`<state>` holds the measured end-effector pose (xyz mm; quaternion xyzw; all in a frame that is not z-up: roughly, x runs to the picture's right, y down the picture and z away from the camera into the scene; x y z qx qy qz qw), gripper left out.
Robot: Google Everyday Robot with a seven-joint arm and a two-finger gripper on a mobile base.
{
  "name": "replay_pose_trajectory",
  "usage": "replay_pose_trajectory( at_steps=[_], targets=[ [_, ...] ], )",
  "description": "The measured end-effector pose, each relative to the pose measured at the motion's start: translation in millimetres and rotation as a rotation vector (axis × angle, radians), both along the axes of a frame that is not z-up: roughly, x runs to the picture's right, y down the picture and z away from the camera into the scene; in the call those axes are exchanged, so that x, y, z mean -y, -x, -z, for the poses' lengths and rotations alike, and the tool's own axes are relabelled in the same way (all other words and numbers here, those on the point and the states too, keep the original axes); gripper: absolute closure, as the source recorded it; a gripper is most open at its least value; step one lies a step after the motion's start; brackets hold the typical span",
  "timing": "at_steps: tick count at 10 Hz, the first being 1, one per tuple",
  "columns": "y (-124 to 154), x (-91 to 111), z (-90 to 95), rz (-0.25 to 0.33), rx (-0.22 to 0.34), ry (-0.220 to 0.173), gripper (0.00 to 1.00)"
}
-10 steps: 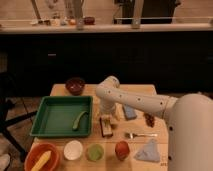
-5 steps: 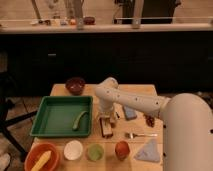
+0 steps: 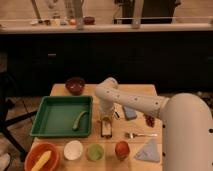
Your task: Place eraser in tray
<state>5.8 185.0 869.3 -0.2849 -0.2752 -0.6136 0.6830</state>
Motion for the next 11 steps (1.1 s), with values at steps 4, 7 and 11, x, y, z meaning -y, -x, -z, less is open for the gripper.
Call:
replay_pose_trajectory(
  at_steps=[4,7,11],
  targets=[
    [-5,35,43.4,0.008,0.024,-0.050,1.00],
    [-16,55,69.9,0.004,0.053,-0.068,1.00],
    [-4,77,110.0,-0.048,0.042,-0.032,1.00]
  ],
)
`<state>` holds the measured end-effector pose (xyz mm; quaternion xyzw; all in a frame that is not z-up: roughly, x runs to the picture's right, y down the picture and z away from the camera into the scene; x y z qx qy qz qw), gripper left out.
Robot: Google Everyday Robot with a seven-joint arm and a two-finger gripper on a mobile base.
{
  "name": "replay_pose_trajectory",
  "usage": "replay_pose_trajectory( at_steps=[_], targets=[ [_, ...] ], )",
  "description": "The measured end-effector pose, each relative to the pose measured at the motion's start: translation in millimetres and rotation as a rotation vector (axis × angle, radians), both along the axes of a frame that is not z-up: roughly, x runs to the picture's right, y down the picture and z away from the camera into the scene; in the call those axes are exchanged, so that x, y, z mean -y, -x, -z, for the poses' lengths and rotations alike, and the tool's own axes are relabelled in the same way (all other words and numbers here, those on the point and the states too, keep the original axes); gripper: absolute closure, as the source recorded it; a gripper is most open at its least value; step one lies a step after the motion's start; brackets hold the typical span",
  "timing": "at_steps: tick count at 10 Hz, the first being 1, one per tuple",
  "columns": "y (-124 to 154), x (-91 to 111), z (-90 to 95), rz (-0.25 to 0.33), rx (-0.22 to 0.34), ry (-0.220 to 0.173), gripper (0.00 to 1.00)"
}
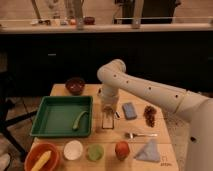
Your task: Place eraser in tray
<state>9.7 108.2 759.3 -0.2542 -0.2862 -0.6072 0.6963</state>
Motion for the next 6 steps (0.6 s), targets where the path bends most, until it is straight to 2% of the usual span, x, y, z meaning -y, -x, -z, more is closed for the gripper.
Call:
replay_pose_trajectory(
  at_steps=[4,6],
  targets=[
    [50,1,25.7,-0.081,-0.023,0.037,1.00],
    [77,1,24.4,-0.140,-0.037,0.067,1.00]
  ],
)
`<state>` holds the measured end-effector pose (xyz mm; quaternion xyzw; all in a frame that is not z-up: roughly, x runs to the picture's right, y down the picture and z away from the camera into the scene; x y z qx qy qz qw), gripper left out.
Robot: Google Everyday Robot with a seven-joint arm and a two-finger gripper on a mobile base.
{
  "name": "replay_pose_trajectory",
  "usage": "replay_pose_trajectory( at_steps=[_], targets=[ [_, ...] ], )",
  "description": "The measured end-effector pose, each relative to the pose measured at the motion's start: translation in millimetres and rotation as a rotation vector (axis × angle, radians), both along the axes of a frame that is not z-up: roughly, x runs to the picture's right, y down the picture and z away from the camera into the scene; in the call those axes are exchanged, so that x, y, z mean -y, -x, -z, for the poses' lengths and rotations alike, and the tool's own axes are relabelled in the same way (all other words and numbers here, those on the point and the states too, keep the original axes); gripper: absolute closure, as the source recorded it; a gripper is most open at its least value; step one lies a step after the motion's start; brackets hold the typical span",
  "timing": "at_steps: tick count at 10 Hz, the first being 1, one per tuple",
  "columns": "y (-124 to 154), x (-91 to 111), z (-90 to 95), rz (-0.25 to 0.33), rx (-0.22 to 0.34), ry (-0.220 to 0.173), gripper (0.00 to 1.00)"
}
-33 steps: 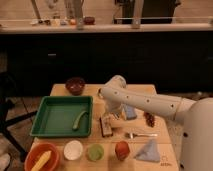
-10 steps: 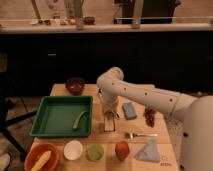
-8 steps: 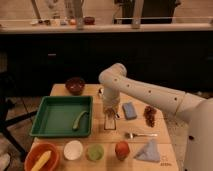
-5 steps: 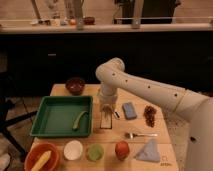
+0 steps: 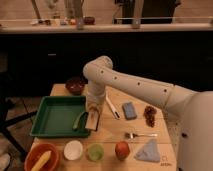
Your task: Place eraser in tray
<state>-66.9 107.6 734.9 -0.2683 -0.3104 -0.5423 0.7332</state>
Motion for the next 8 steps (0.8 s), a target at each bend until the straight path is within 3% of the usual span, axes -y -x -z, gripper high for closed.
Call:
replay_pose_trajectory(
  at_steps=[8],
  targets=[
    [6.1,0.0,-5.4,-0.015,0.016,0.015,1.00]
  ],
)
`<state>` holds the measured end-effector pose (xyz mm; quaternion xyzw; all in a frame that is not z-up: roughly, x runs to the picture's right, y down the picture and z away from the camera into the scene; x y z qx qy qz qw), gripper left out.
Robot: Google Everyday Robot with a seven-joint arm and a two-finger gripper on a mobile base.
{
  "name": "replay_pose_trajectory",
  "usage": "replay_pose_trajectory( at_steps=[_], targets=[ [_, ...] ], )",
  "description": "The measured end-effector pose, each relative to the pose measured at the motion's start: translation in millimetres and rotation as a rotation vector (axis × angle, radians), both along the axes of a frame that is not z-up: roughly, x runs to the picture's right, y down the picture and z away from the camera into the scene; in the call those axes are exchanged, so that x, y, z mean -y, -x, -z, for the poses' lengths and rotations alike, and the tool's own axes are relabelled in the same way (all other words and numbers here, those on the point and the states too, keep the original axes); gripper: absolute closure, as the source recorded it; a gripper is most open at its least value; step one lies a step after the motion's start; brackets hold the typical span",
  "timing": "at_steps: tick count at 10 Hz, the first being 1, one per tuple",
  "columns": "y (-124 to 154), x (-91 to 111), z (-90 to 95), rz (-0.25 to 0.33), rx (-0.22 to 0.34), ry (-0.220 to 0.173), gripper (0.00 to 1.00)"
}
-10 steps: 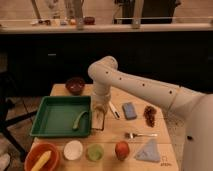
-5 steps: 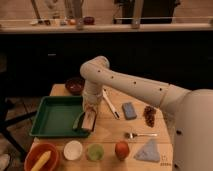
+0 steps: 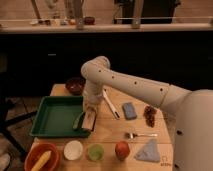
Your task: Place eraser in tray
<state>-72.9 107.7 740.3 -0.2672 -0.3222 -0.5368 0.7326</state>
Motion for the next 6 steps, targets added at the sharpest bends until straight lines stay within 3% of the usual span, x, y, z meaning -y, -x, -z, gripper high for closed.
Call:
replay_pose_trajectory(
  at_steps=[6],
  targets=[
    [81,16,-35.1,0.035,0.104,0.026,1.00]
  ],
)
